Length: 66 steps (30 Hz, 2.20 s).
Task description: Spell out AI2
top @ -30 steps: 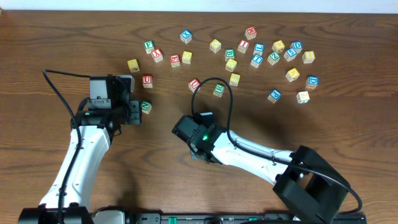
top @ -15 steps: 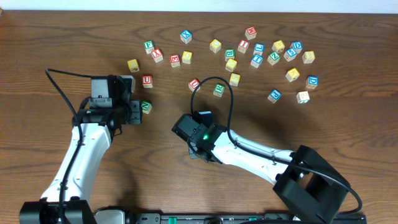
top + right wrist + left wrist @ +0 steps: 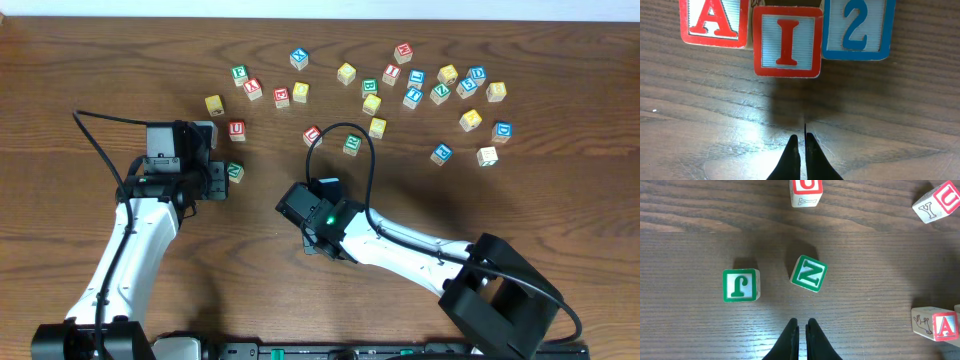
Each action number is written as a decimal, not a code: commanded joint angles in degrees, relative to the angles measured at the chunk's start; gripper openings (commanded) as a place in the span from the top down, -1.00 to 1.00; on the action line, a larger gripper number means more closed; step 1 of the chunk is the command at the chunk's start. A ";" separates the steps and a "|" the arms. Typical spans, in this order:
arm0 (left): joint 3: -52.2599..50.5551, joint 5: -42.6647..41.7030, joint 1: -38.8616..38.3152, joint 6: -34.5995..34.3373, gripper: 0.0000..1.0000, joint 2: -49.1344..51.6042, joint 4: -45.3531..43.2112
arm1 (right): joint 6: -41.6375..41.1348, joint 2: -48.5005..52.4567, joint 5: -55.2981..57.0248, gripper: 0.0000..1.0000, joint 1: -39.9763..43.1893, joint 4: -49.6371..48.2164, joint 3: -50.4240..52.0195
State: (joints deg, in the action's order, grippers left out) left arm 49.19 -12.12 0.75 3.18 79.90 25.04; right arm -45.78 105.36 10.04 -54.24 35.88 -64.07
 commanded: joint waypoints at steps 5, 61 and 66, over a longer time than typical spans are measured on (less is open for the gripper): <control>-0.28 -0.31 0.20 -0.26 0.85 0.48 -0.24 | 0.87 0.72 2.27 0.98 0.42 -0.63 0.17; -0.28 -0.31 0.20 -0.26 0.86 0.48 -0.26 | 2.60 2.36 2.23 0.98 1.81 -4.24 0.15; -0.28 -0.31 0.20 -0.26 0.86 0.48 -0.26 | 2.62 2.40 2.27 0.98 1.81 -4.37 0.15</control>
State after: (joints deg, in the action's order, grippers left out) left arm 49.19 -12.14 0.75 3.16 79.90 25.04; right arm -44.01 107.11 11.97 -52.93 31.81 -64.05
